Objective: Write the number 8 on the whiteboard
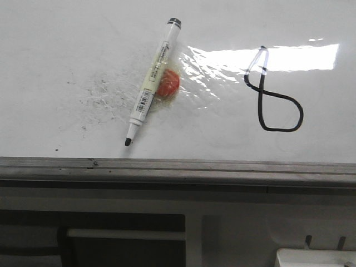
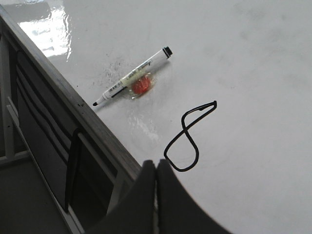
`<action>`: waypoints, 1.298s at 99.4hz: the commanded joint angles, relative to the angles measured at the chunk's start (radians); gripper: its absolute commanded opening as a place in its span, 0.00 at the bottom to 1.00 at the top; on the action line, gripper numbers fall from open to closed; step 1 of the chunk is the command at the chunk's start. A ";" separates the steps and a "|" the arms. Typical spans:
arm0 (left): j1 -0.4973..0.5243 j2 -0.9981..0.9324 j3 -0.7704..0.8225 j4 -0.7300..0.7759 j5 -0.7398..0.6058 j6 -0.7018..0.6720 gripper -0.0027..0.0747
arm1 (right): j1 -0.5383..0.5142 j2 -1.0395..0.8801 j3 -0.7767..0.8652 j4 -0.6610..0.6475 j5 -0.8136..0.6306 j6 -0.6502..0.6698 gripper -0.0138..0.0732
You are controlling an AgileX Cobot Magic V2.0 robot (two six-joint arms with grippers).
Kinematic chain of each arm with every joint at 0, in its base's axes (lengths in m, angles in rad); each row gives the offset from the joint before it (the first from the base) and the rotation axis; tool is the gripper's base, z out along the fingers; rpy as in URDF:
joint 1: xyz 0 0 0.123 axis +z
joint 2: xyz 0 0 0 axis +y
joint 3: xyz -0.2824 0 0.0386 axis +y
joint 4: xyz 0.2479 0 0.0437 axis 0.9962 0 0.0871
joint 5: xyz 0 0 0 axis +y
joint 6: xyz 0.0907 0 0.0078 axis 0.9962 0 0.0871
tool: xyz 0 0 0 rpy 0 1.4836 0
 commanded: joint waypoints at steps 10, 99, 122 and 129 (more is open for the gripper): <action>0.004 -0.026 0.040 -0.010 -0.036 -0.010 0.01 | -0.004 0.010 -0.023 -0.005 -0.074 0.003 0.09; 0.004 -0.026 0.040 -0.010 -0.036 -0.010 0.01 | -0.339 -0.014 0.349 -0.306 -0.533 0.527 0.09; 0.004 -0.026 0.040 -0.010 -0.036 -0.010 0.01 | -0.367 -0.147 0.349 -0.298 -0.229 0.527 0.09; 0.004 -0.026 0.040 -0.016 -0.036 -0.010 0.01 | -0.367 -0.144 0.349 -0.298 -0.188 0.527 0.09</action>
